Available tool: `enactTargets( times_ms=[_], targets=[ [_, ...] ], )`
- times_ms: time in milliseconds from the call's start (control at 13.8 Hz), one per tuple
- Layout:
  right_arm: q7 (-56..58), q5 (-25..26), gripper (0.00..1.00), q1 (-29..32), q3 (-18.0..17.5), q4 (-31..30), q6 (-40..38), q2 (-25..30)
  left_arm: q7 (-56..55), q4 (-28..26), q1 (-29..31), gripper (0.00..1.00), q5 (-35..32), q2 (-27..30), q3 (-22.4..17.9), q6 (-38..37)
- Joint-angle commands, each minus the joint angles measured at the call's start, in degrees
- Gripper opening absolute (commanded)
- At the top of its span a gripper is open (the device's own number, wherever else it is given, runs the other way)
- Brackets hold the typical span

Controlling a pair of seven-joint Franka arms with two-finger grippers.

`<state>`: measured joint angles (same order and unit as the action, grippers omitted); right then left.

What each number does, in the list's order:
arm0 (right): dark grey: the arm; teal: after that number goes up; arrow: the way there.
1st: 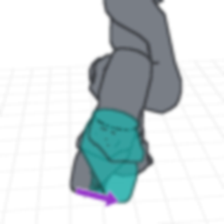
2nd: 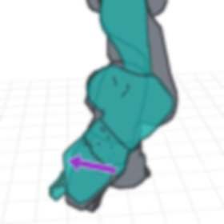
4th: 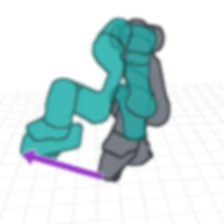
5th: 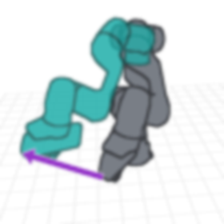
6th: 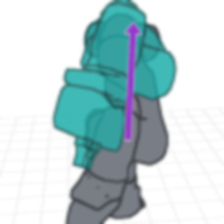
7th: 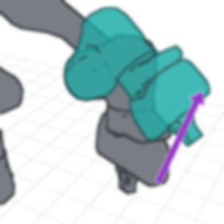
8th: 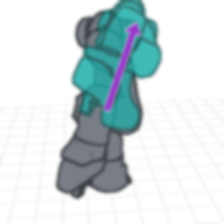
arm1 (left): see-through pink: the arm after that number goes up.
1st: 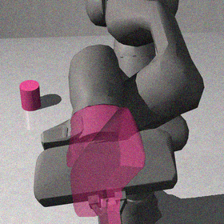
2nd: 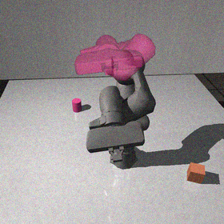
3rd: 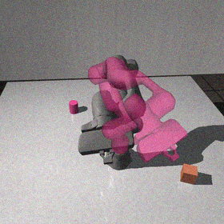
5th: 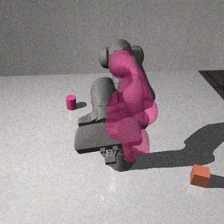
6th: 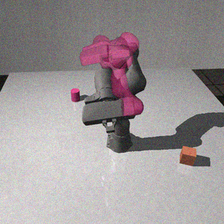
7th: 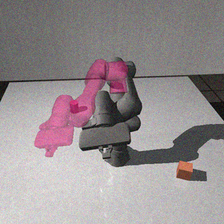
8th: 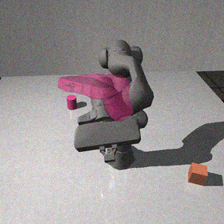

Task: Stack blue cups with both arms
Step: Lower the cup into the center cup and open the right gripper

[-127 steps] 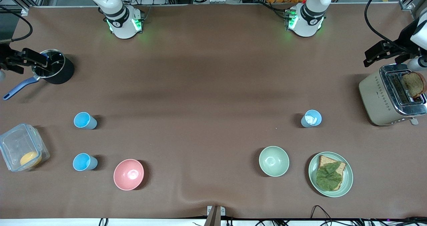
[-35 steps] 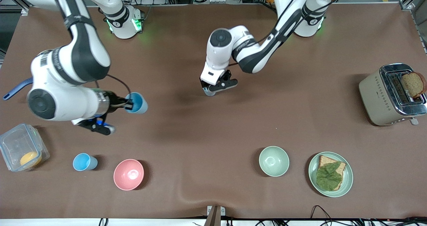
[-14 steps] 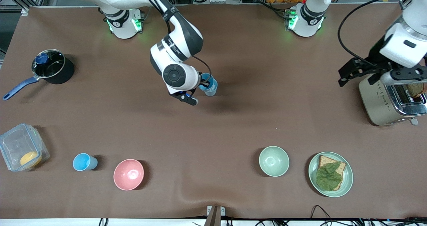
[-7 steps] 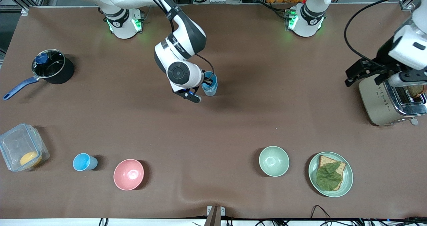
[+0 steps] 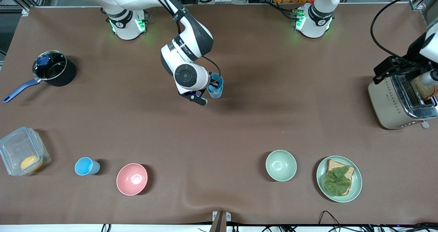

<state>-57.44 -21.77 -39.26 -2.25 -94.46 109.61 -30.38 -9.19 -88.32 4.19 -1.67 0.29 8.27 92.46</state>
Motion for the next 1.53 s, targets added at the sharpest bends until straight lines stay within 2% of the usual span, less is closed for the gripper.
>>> enactTargets(
  times_ms=[0,73,291,436,509,800,873,945,1018,1309,1455],
  targets=[
    [-0.57,-1.26,0.86,-0.91,0.84,-0.64,0.26,0.06,1.45,0.43,-6.81,1.0,-0.45,1.47,-8.15,-2.89],
    [-0.66,-1.09,1.0,-0.99,0.84,-0.64,0.17,0.06,1.54,0.34,-8.22,1.0,-0.18,1.73,-10.01,-3.16],
    [-0.66,-1.09,1.0,-0.64,0.84,-0.38,-0.27,0.15,1.54,0.25,-9.55,1.0,-0.18,2.26,-10.82,-3.34],
    [-0.57,-1.09,1.0,-0.12,1.02,0.23,-1.67,0.76,1.54,-0.27,-12.79,1.0,0.08,3.05,-14.14,-3.25],
    [-0.57,-0.91,1.0,0.32,1.19,0.67,-2.81,1.11,1.54,-0.27,-12.81,1.0,0.69,3.14,-14.25,-3.25],
    [-0.04,-0.03,1.0,5.49,1.28,6.37,-11.15,2.34,1.01,-0.36,-11.5,1.0,0.96,2.88,-12.41,-3.6],
    [0.92,1.62,1.0,7.34,1.28,7.0,-12.39,3.3,0.93,-0.36,-9.05,1.0,1.05,2.88,-10.14,-3.78],
    [3.71,4.77,1.0,8.75,1.19,6.83,-13.53,4.79,0.67,-0.62,-6.85,1.0,1.05,3.14,-7.59,-4.13],
    [7.48,6.8,1.0,10.41,1.19,6.92,-15.72,5.59,0.75,-0.54,-6.22,1.0,1.05,3.23,-7.13,-4.91],
    [27.58,7.26,1.0,21.65,1.19,6.92,-19.16,8.23,1.63,-0.19,-4.38,1.0,1.57,3.32,-6.6,-7.47],
    [37.53,11.28,1.0,27.28,1.19,7.09,-19.08,9.55,0.93,0.08,-4.02,1.0,5.52,3.23,-6.77,-7.47]
  ],
)
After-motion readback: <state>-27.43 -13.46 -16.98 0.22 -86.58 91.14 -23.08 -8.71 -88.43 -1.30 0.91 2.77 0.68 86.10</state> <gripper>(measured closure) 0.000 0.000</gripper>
